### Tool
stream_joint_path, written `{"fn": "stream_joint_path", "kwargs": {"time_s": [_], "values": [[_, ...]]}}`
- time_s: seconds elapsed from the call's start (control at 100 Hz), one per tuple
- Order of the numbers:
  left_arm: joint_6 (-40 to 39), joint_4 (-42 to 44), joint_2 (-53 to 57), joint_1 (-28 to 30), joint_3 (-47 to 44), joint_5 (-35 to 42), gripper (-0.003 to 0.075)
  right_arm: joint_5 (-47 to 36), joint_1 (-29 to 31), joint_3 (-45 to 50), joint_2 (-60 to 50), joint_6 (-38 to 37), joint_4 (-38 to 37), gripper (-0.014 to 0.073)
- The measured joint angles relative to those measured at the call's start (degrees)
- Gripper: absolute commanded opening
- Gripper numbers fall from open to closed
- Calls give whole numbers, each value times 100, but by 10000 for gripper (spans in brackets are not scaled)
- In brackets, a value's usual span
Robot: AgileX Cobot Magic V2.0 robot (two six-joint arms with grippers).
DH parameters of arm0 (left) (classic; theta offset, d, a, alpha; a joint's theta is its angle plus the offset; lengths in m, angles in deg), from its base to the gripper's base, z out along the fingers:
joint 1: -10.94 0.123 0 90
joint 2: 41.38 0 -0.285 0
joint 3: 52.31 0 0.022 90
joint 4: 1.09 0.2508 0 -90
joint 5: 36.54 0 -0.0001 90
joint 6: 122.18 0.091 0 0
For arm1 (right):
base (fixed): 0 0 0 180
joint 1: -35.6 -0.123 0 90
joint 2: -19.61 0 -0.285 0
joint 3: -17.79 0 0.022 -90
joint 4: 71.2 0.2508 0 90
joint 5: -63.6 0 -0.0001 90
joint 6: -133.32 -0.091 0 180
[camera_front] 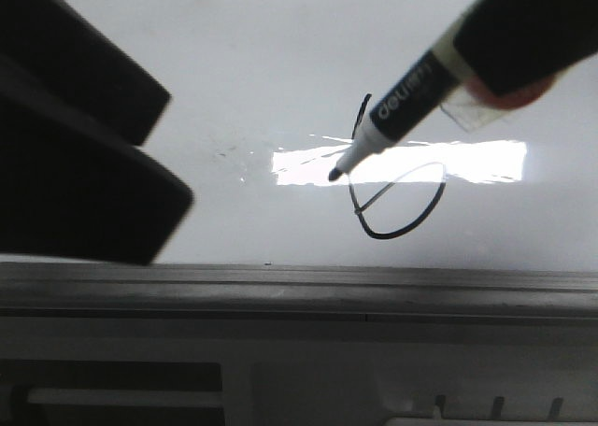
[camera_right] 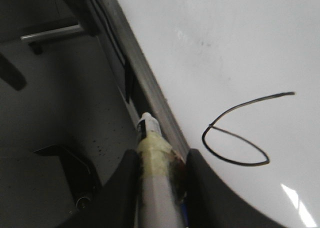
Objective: Write number 6 on whiteboard
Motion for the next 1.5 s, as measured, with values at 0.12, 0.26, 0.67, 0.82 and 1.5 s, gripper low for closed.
{"fn": "stream_joint_path", "kwargs": {"time_s": [0.12, 0.26, 0.67, 0.82, 1.5], "values": [[427, 41, -624, 0, 388, -275, 442, 197, -157, 0, 23, 0, 121, -53], [823, -89, -1078, 0, 668, -407, 441, 234, -565, 0, 23, 0, 151, -53], [1174, -669, -1374, 0, 840, -399, 326, -315, -1135, 0, 198, 0, 187, -53], [1206, -782, -1389, -33, 840, -594, 110, -452, -1288, 0, 413, -14, 83, -53], [837, -1146, -1414, 14, 829, -535, -19, -213, -1235, -12, 350, -197, 72, 546]]}}
